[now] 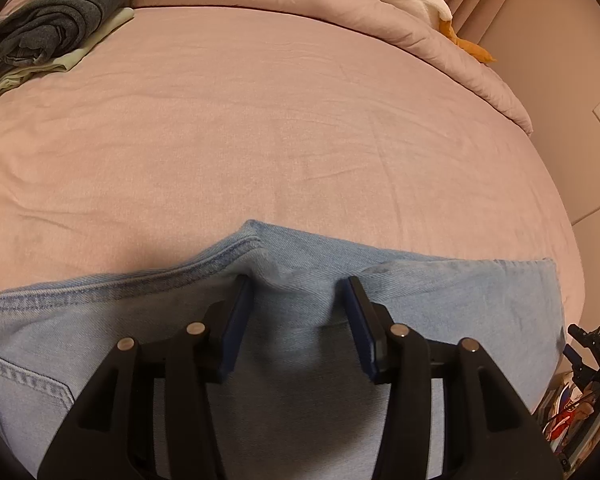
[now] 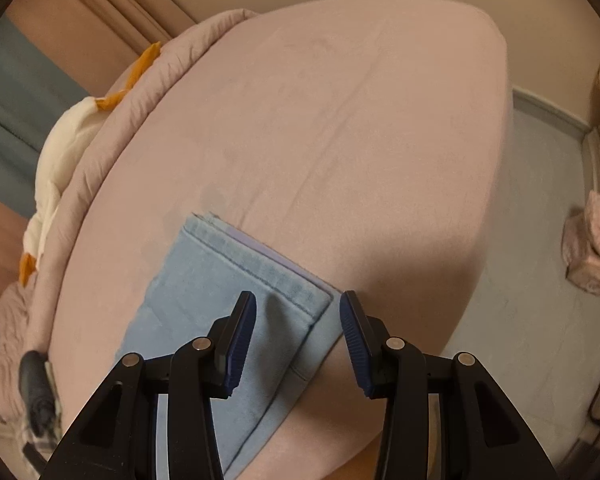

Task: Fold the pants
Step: 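Close the right tool on the folded hem corner, then open the left tool and move it along the jeans toward the waistband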

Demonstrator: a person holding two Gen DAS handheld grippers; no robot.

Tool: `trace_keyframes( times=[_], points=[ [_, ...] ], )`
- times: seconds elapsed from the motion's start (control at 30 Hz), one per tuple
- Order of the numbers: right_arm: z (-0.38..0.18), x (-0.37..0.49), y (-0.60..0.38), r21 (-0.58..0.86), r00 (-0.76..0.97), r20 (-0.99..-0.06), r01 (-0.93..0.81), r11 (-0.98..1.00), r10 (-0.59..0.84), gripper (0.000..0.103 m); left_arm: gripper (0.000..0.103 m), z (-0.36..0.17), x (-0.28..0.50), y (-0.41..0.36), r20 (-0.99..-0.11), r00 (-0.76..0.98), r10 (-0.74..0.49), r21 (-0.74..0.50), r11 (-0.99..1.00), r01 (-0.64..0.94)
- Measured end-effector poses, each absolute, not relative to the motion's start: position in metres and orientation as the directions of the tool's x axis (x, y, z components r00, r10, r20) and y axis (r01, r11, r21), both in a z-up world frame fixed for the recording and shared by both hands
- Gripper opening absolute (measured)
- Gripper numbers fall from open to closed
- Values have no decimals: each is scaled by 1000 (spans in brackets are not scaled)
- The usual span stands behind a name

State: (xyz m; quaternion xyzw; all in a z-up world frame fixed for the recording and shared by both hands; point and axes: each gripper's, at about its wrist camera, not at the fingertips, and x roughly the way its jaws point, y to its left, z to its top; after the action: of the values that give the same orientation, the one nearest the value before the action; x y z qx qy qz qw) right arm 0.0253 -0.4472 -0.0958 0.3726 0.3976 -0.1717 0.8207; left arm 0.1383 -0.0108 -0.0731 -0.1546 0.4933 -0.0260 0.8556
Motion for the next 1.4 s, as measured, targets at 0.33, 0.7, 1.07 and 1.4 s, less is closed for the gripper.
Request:
trace_keyframes(
  times=[0.33, 0.7, 1.07, 1.4],
  points=[
    [-99, 31, -442, 481, 627, -779, 562, 673, 33, 45, 48, -73, 139, -10, -836, 512, -198, -289, 951, -104],
    [-68, 16, -433, 475, 723, -686, 523, 707, -74, 9, 48, -72, 136, -12, -833, 518, -196, -290, 951, -107],
    [-103, 38, -445, 360, 586, -804, 614, 702, -101, 9, 48, -52, 110, -19, -848, 507, -154, -234, 967, -97],
    [-97, 43, -436, 276, 536, -827, 649, 709, -169, 9, 55, -57, 42, -36, -845, 477, -242, -298, 954, -43]
  ],
)
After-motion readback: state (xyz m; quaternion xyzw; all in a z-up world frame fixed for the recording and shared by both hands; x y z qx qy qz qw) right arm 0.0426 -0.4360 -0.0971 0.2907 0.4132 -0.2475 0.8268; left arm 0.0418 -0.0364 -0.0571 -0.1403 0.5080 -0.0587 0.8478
